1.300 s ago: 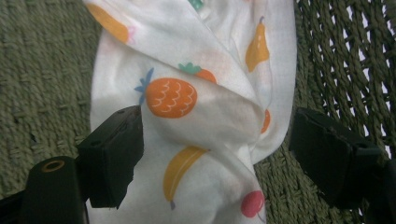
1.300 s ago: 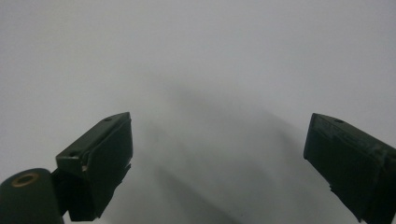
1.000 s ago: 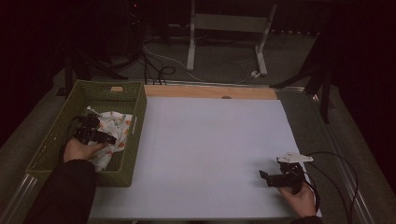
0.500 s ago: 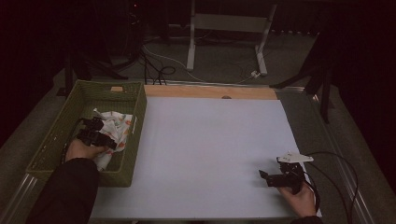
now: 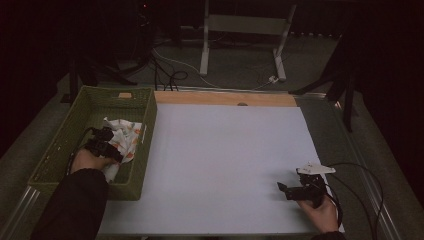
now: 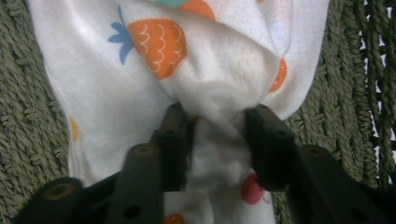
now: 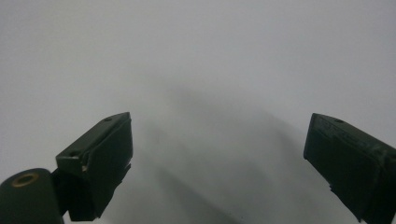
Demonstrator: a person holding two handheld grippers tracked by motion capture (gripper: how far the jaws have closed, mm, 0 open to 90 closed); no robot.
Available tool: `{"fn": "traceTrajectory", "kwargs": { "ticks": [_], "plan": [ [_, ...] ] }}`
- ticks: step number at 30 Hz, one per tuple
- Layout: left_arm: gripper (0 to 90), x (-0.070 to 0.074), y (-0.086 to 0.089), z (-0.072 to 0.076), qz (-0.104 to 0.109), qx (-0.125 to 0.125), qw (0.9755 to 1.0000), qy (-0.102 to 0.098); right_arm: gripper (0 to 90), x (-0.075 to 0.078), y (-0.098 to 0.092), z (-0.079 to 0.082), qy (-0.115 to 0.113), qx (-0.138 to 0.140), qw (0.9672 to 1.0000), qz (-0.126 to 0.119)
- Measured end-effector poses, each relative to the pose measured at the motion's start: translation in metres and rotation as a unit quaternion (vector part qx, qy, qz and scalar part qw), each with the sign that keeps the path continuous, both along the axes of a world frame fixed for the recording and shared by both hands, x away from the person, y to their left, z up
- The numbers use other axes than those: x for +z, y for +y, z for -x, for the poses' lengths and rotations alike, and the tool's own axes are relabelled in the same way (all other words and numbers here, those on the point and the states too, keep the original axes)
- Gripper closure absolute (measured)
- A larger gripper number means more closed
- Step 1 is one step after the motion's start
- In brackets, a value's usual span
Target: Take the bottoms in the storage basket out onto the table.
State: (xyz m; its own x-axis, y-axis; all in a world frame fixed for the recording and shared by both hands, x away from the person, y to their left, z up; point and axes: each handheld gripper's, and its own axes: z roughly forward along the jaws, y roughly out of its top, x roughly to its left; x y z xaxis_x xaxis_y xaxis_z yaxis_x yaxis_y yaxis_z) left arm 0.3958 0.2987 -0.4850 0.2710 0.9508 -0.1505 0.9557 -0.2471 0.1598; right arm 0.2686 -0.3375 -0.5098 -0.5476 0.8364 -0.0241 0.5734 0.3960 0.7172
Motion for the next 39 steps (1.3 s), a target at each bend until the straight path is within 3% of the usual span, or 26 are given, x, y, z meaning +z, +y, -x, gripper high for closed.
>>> {"fn": "traceTrajectory", "kwargs": {
  "ticks": [6, 15, 25, 31, 36, 39],
  "plan": [
    [74.9, 0.003, 0.002, 0.000, 0.007, 0.008, 0.9999, -0.001, 8.2, 0.000, -0.001, 0.000, -0.001, -0.001, 1.0000, 0.004],
    [77.9, 0.011, 0.007, 0.002, 0.031, 0.022, 0.9990, -0.022, 8.2, -0.001, -0.002, -0.001, 0.003, -0.007, 0.9999, 0.013],
    [78.6, 0.021, 0.011, 0.005, 0.078, 0.039, 0.9949, -0.052, 8.2, -0.002, -0.002, -0.001, 0.007, -0.007, 0.9998, 0.017],
    [78.7, 0.028, 0.017, 0.009, 0.127, 0.054, 0.9876, -0.073, 8.2, 0.000, -0.003, 0.000, 0.005, -0.009, 0.9998, 0.016],
    [78.8, 0.036, 0.022, 0.014, 0.182, 0.071, 0.9757, -0.099, 8.2, 0.000, -0.004, 0.000, 0.005, -0.009, 0.9998, 0.015],
    [78.9, 0.040, 0.025, 0.017, 0.201, 0.076, 0.9708, -0.107, 8.2, 0.000, -0.004, 0.000, 0.004, -0.009, 0.9998, 0.015]
  ]
}}
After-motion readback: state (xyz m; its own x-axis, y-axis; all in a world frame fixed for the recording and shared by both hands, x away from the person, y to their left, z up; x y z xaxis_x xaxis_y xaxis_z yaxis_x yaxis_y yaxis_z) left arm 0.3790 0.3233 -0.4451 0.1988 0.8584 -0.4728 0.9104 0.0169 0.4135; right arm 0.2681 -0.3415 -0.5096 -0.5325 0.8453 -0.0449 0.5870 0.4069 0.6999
